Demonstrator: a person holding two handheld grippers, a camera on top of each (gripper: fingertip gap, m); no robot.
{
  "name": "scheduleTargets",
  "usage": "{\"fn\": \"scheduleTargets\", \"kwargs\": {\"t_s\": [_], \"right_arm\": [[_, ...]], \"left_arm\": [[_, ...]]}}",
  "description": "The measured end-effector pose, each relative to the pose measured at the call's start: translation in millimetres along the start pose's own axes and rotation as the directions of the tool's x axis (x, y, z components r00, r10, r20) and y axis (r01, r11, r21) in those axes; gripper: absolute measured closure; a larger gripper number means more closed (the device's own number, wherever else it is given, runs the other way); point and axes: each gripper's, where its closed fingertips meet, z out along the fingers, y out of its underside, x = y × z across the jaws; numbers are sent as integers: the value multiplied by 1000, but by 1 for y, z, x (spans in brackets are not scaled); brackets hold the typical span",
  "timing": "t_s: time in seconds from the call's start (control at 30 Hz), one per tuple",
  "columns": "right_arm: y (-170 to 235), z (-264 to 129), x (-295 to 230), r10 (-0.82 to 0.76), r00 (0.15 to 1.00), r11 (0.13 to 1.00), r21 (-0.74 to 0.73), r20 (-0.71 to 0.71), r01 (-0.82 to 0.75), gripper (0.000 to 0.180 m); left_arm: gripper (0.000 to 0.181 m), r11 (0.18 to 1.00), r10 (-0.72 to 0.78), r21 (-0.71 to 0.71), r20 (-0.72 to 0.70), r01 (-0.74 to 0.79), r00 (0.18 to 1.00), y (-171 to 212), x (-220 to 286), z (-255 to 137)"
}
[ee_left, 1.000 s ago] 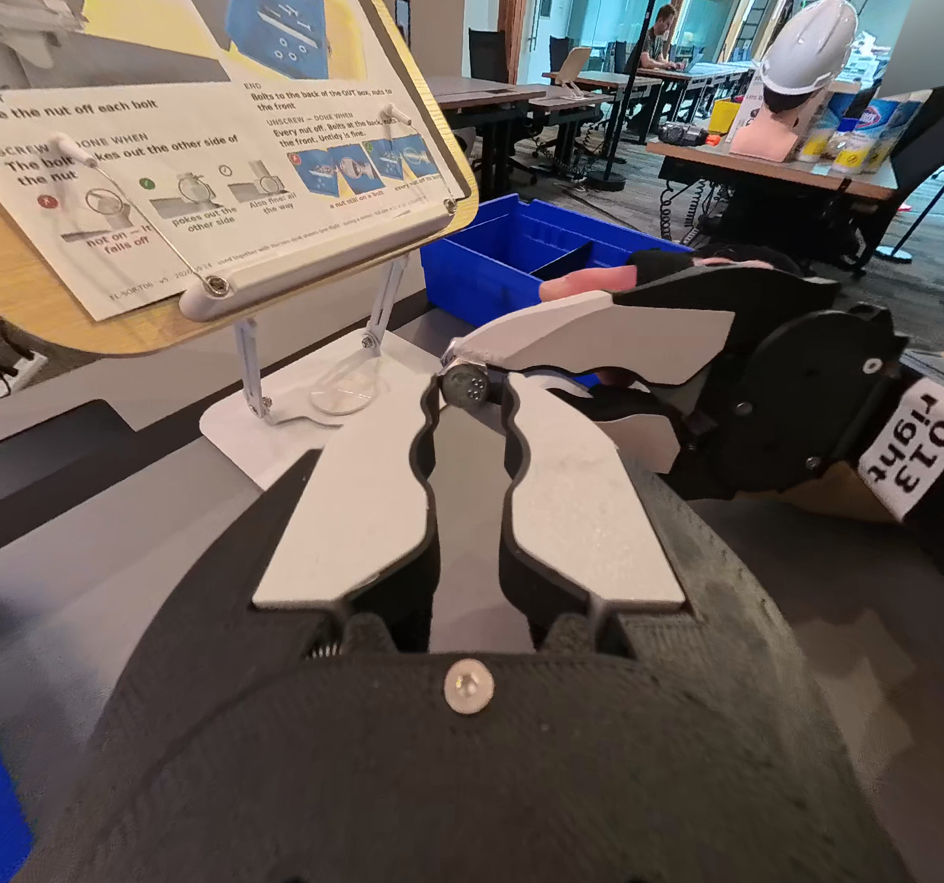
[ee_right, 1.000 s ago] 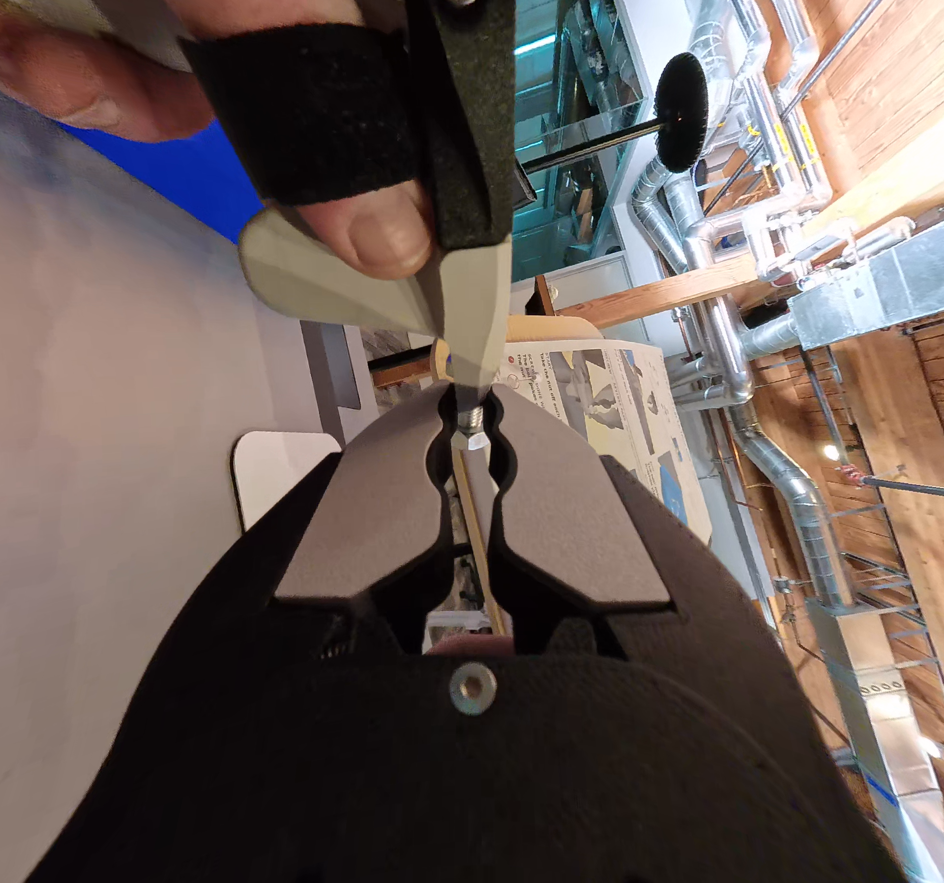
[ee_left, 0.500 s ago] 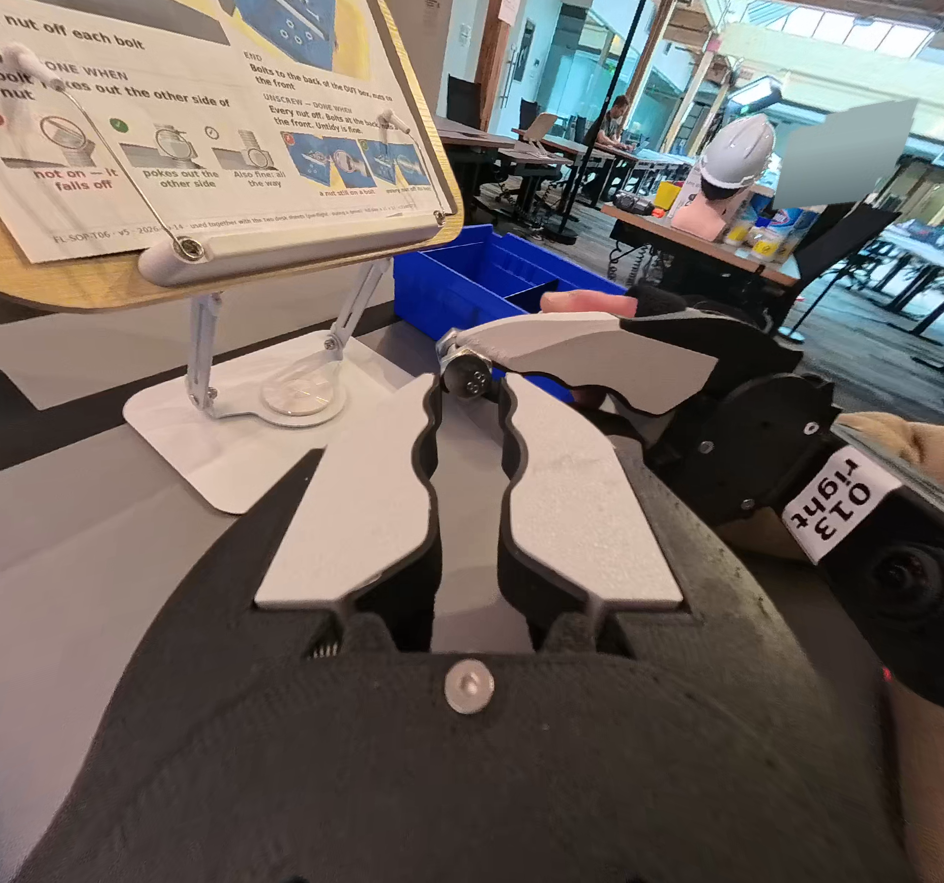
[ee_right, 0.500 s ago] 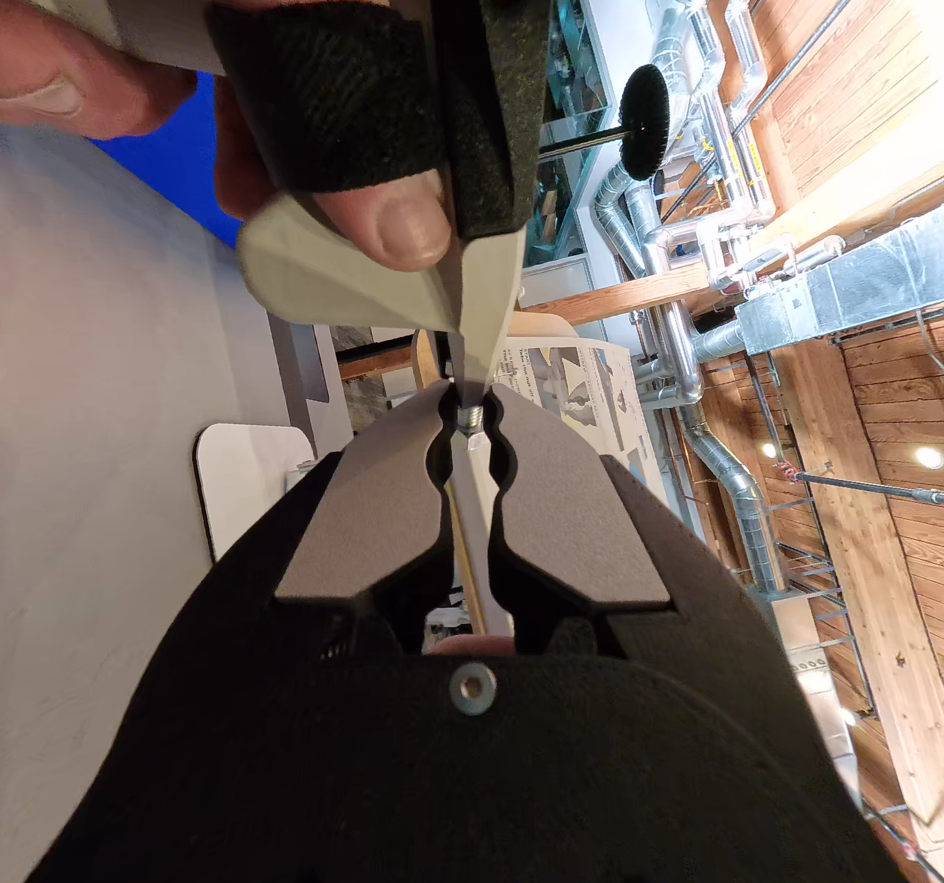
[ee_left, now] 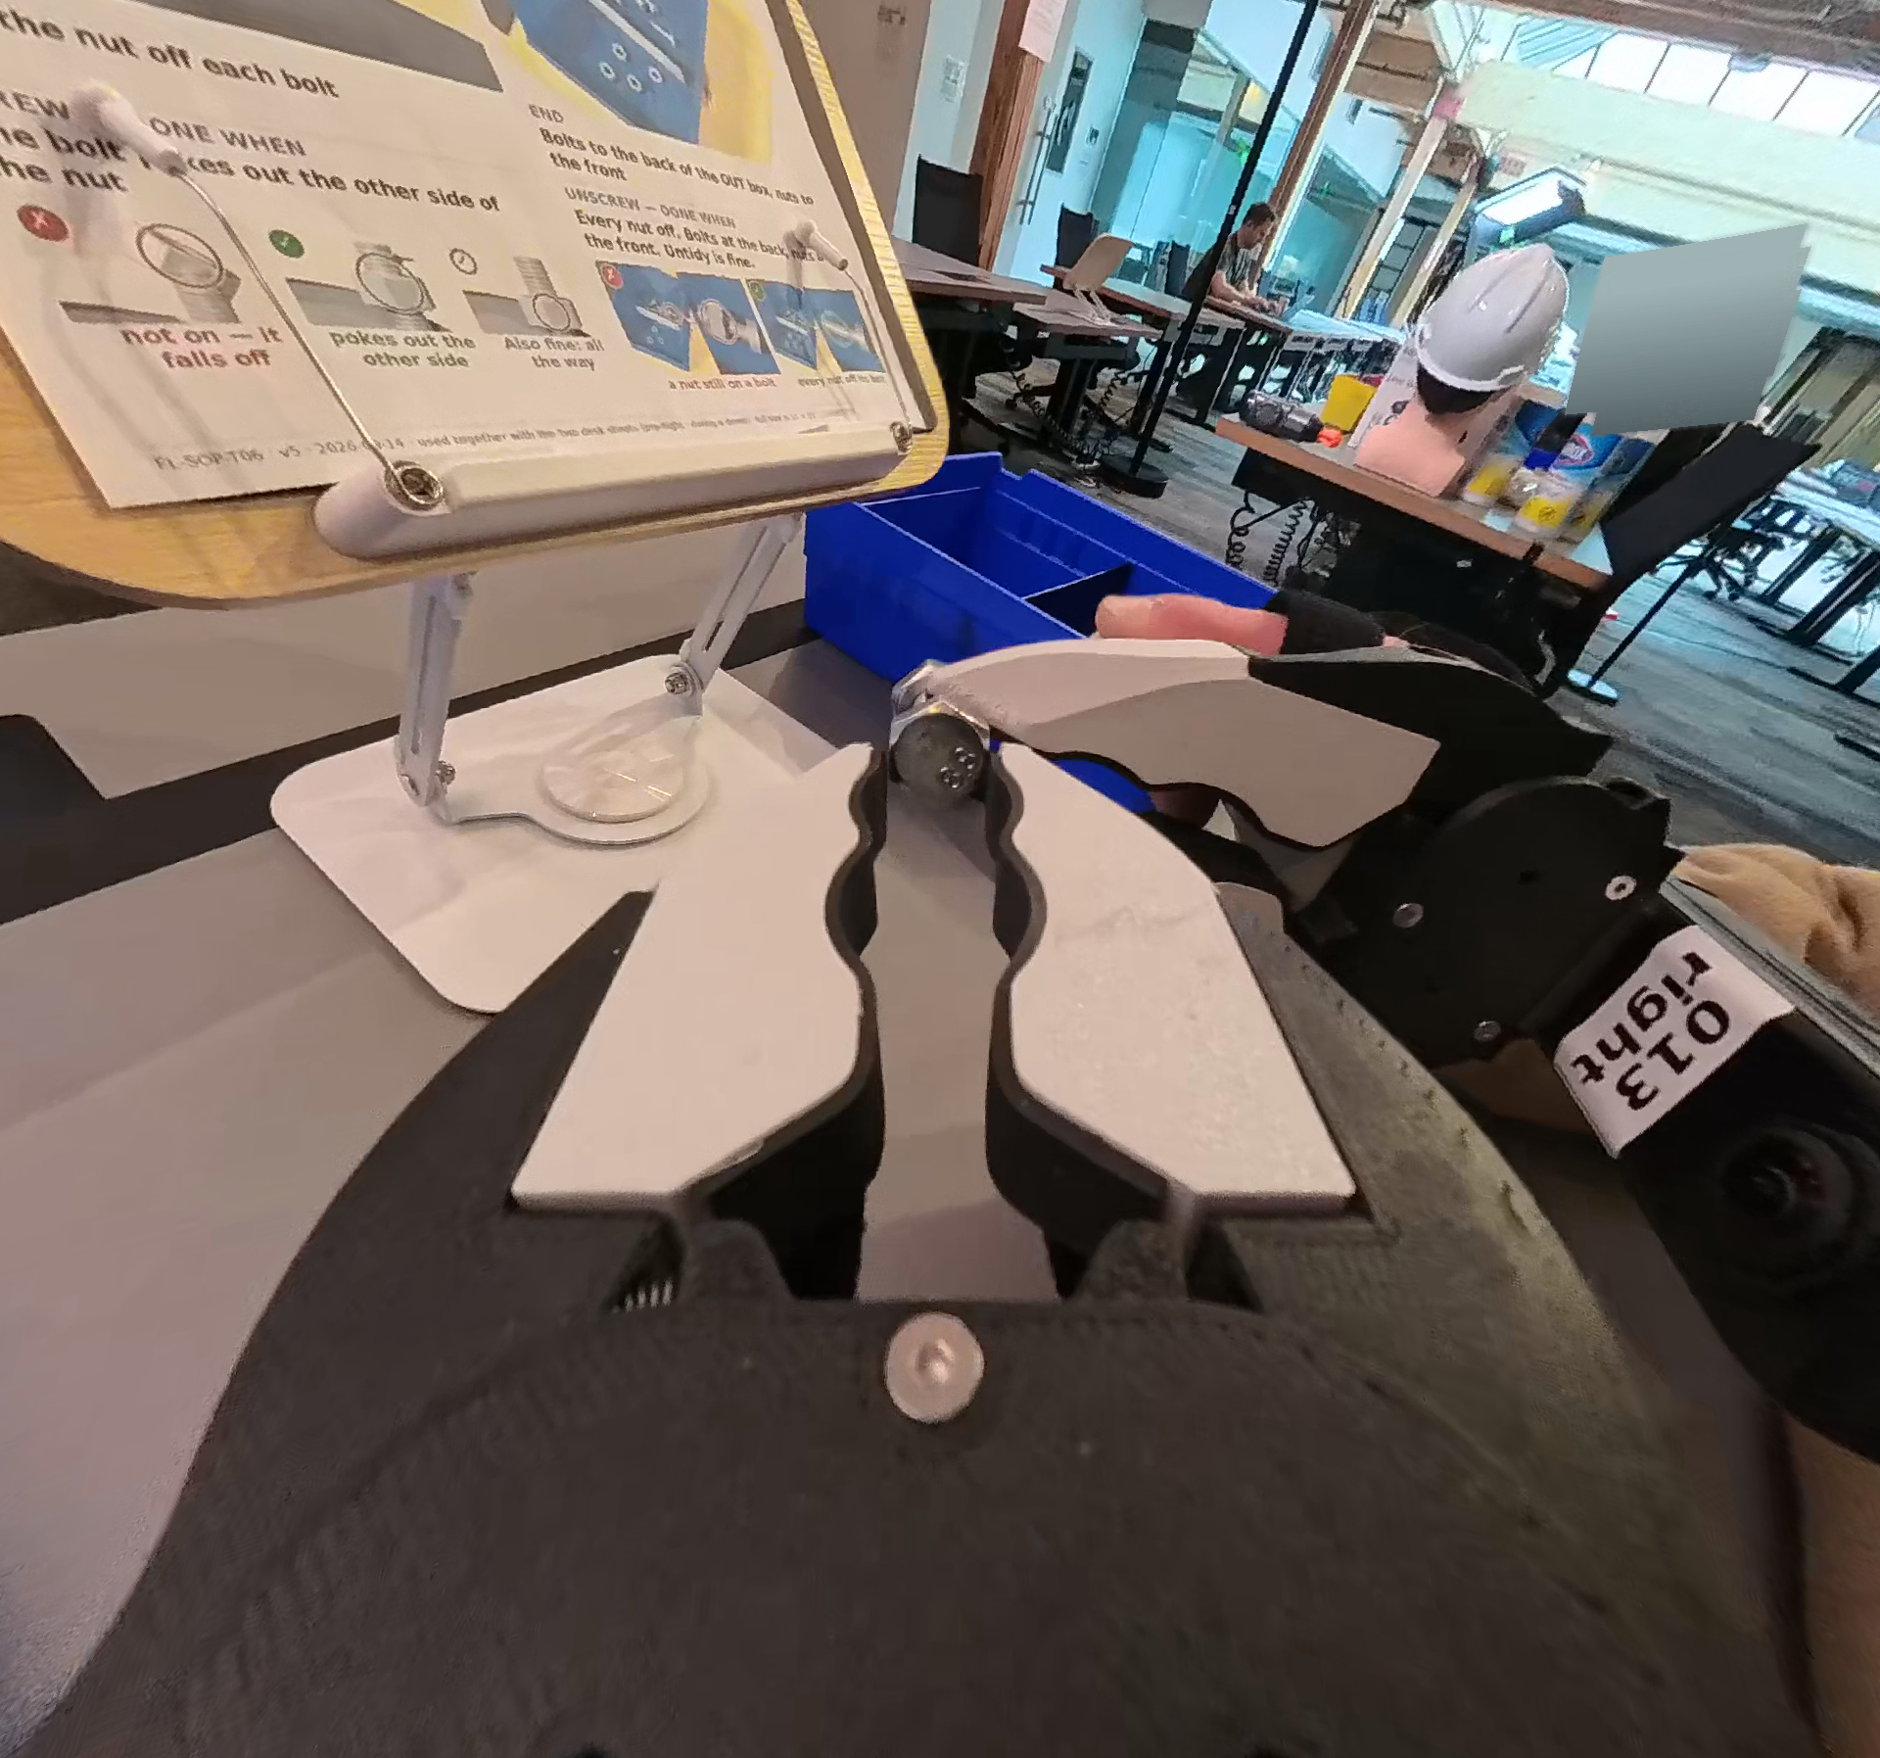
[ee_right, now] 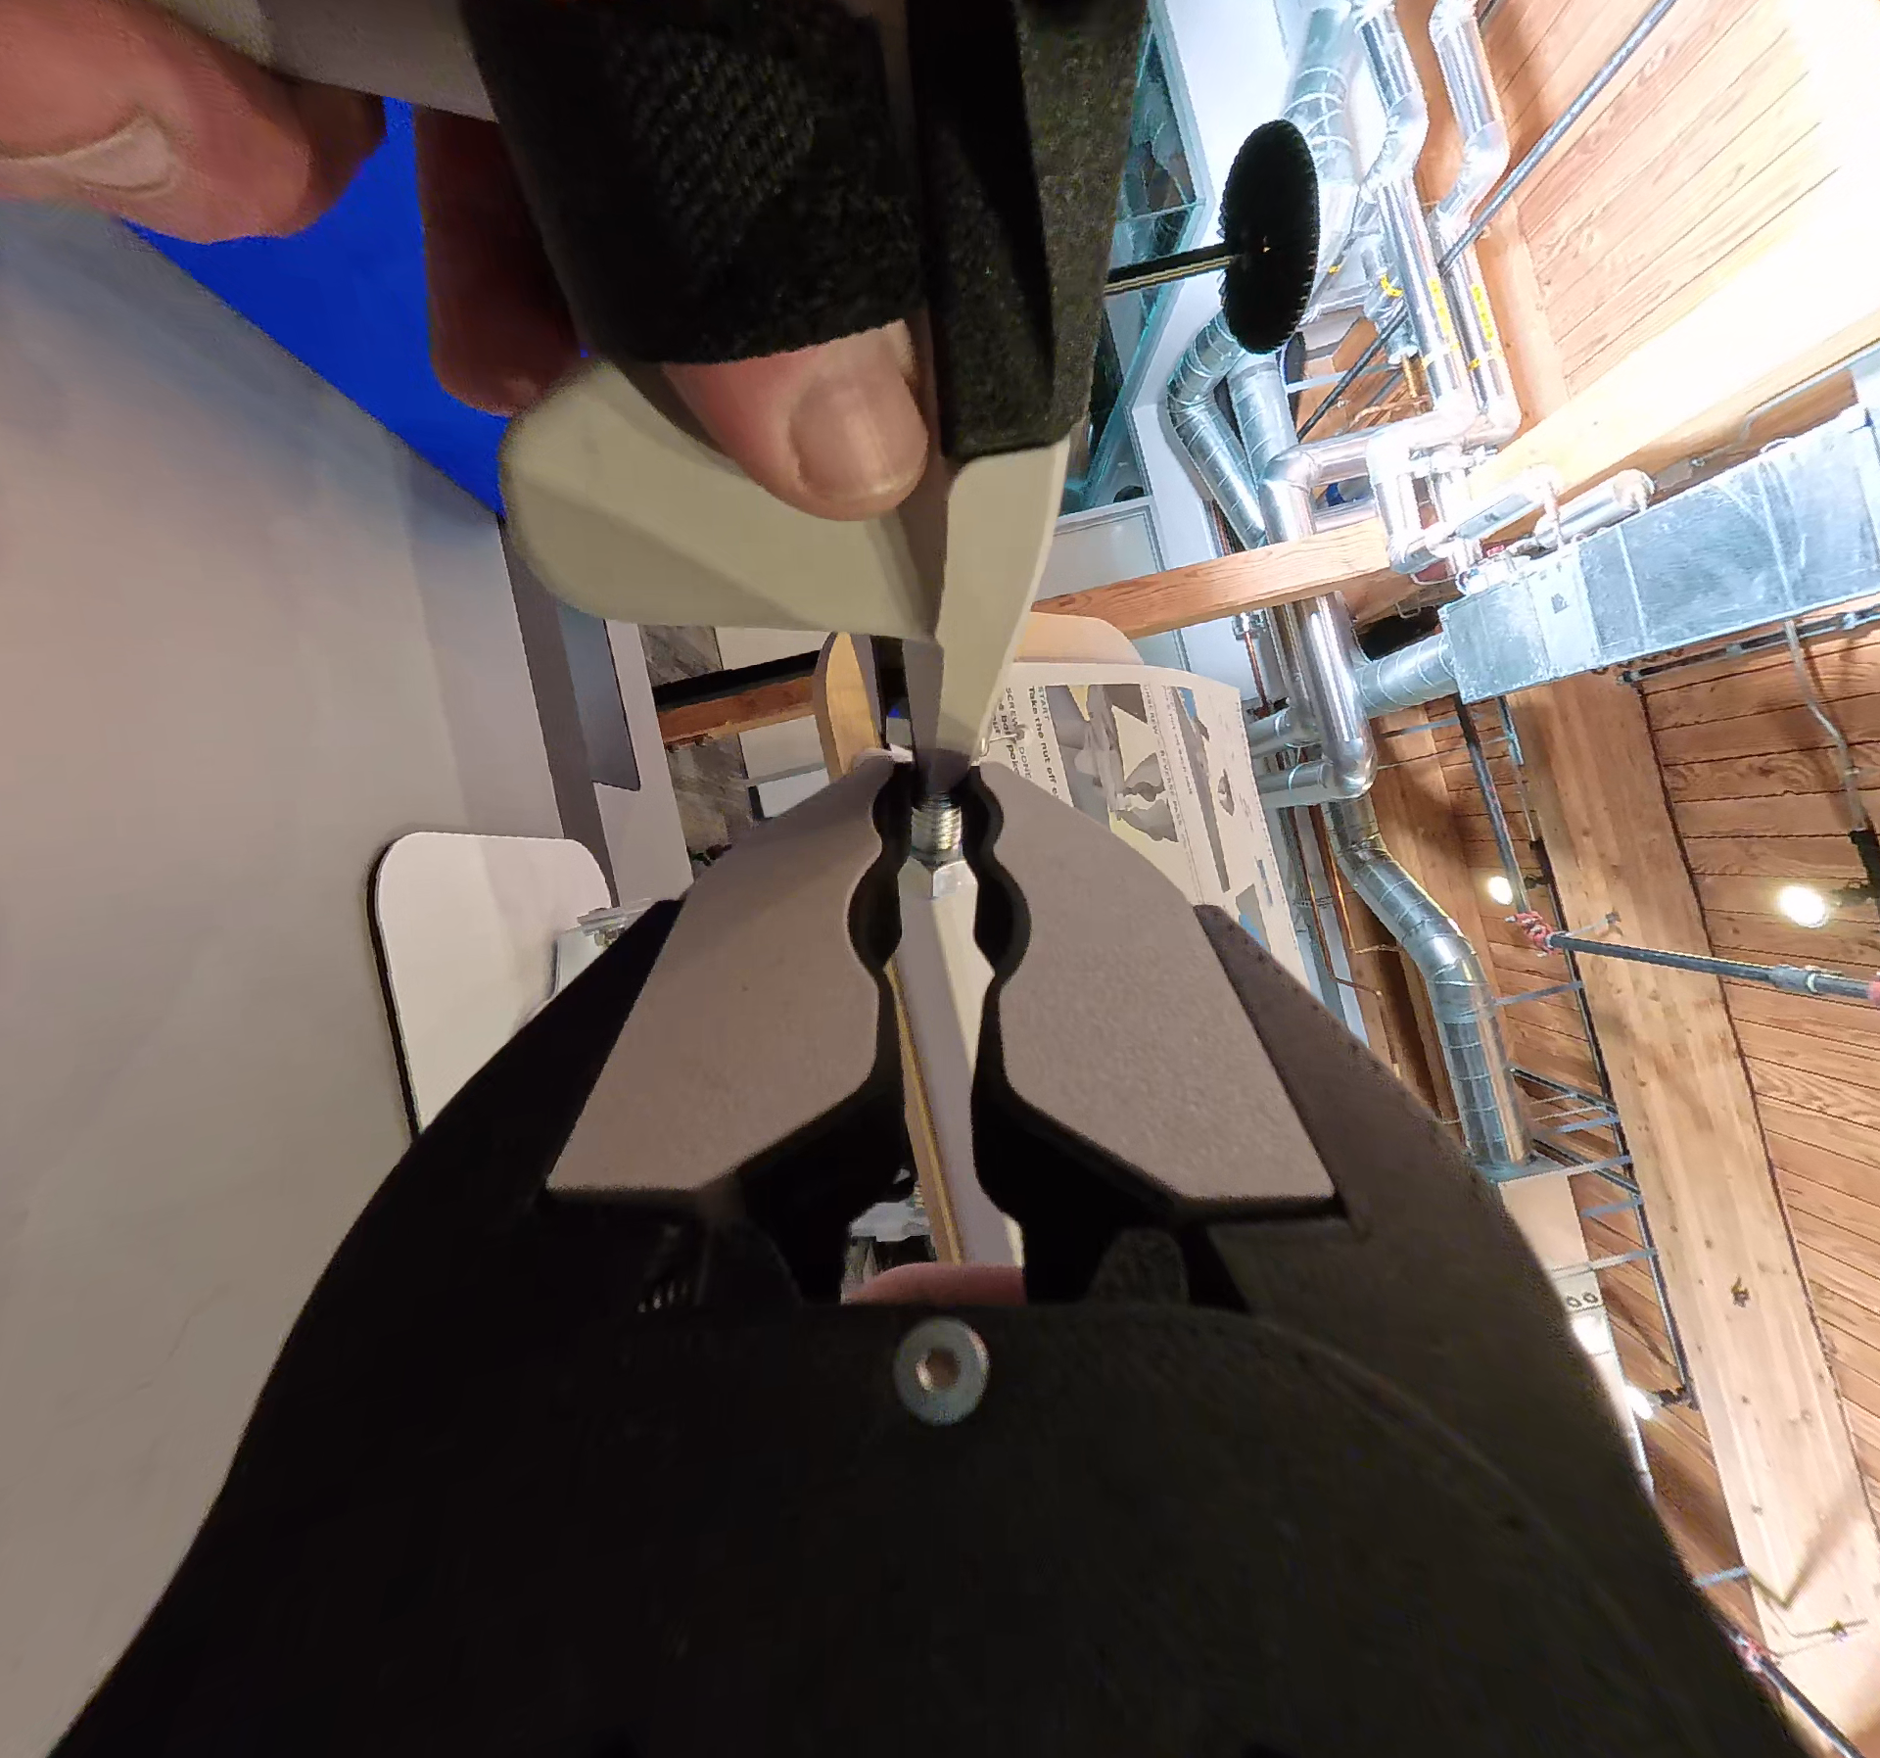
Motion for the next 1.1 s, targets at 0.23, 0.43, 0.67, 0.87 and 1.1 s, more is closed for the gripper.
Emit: {"fn": "scheduleTargets", "kwargs": {"t_s": [0.23,0.43,0.67,0.87,1.1], "right_arm": [[3,3,-5,-14,1000,1000,-13,1,14,170],[5,3,-8,-15,1000,1000,-12,9,15,170],[5,4,-10,-15,1000,1000,-11,13,15,170],[3,2,-5,-13,1000,1000,6,2,13,170],[1,2,-6,-46,999,998,30,-14,47,170]], "left_arm": [[164,994,-108,27,-37,109,993,4,-4,2],[164,998,-57,20,-19,58,998,6,-6,3],[164,997,-65,32,-30,66,997,7,-7,4],[160,999,-14,47,-14,14,1000,3,-6,2],[164,1000,-1,14,-47,2,999,3,-4,1]]}}
